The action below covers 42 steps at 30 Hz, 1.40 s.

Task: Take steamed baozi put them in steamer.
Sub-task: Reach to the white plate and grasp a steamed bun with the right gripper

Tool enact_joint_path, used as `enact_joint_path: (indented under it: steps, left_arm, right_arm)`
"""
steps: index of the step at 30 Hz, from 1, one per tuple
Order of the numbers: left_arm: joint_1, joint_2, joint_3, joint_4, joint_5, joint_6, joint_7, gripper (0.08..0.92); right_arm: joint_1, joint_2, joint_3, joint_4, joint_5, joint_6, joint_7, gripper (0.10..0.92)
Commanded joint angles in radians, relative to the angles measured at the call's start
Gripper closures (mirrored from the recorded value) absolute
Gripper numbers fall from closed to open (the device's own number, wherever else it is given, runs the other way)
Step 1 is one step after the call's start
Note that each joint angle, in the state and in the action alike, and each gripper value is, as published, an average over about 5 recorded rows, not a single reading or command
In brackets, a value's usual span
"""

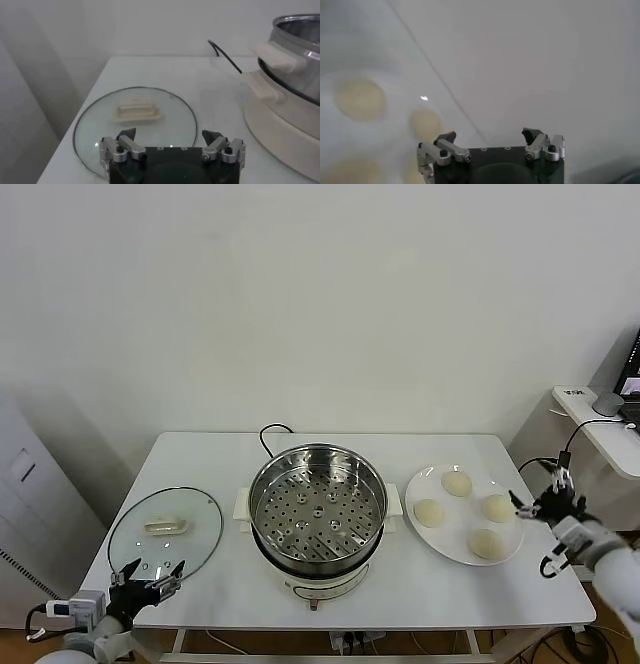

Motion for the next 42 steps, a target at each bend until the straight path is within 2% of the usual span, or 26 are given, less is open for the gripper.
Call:
enact_joint_path:
  steps: [1,11,18,24,32,42]
  left_arm:
    - [-0.014,0.003,0.009,0.004,0.002,0.003,0.000,0.177]
    - [-0.012,0.005,0.004,0.002,0.006,0.006,0.002,0.177]
    - [-0.015,-0.001,0.011,0.013,0.018,0.009,0.002,0.177]
    - [-0.021,0.002,0.012,0.023,0.018,0.011,0.004,0.177]
    - [-0.027,0.003,0.014,0.027,0.018,0.017,0.005,0.177]
    - [-0.019,0.003,0.009,0.014,0.018,0.018,0.007,0.177]
  right_arm:
    - [0.255,-0.087,-0.147,-0.160,-0.149,0.058,-0.204,0.203]
    - [0.763,-0.102,-0.634,-0.398,-0.075,0.208,-0.535,0.203]
    - [1.028,-0.010,-0.897,-0.599,-0.057,0.304,-0.685,0.203]
    - [1.161,0.128,-1.004,-0.771,-0.074,0.362,-0.749,0.203]
    - [1.191,0.301,-1.009,-0.951,-0.139,0.399,-0.772,0.203]
    - [1.172,0.425,-0.972,-1.089,-0.224,0.396,-0.734,0.203]
